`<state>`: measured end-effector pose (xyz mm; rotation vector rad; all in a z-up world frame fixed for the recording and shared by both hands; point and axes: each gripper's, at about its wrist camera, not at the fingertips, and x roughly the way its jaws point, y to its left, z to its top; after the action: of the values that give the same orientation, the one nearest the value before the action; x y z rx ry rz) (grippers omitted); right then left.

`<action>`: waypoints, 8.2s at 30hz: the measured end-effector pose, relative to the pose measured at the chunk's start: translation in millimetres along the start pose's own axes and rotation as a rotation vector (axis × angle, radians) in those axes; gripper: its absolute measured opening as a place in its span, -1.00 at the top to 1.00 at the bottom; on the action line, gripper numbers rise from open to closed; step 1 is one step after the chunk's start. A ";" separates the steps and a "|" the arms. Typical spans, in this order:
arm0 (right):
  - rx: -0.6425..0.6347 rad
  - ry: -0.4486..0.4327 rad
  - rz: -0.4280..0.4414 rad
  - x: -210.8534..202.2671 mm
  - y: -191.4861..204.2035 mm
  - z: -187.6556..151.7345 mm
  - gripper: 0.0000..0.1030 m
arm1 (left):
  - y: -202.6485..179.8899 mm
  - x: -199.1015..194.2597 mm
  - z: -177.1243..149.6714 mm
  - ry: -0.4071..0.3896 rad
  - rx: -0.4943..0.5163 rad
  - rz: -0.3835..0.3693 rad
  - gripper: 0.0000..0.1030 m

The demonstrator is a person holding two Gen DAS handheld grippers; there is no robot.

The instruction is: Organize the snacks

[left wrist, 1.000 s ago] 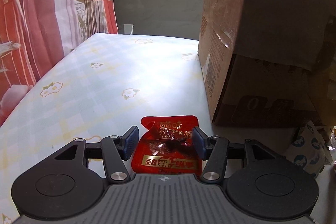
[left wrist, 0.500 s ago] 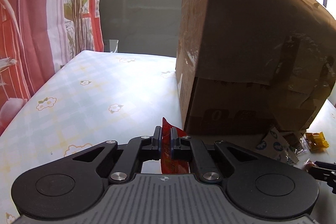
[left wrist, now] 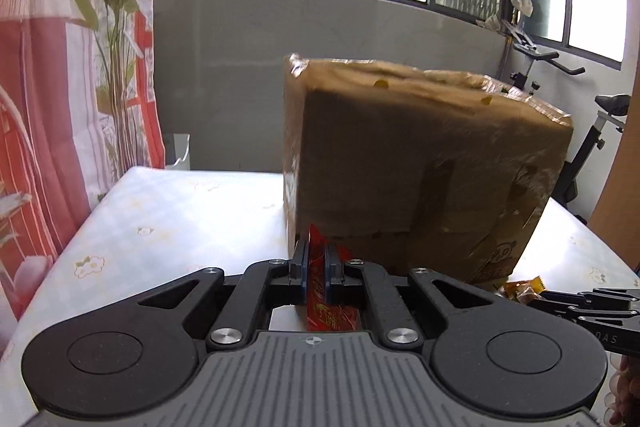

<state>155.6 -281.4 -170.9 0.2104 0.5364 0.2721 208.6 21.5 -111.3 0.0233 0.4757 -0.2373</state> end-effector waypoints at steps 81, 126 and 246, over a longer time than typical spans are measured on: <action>-0.412 0.242 0.134 71.6 -85.1 20.4 -0.53 | -46.8 33.5 14.8 0.027 -0.077 0.040 -0.25; -0.270 0.133 -0.034 49.0 -64.2 -4.7 0.31 | -60.2 106.2 -34.3 0.280 -0.062 -0.138 -0.26; -0.224 -0.214 0.016 10.2 -5.5 156.3 -0.21 | -58.7 56.0 103.5 -0.133 -0.030 -0.032 -0.74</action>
<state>247.7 -303.0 -46.0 0.0250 0.2896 0.3187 289.9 -55.9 -42.9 -0.0294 0.3475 -0.2611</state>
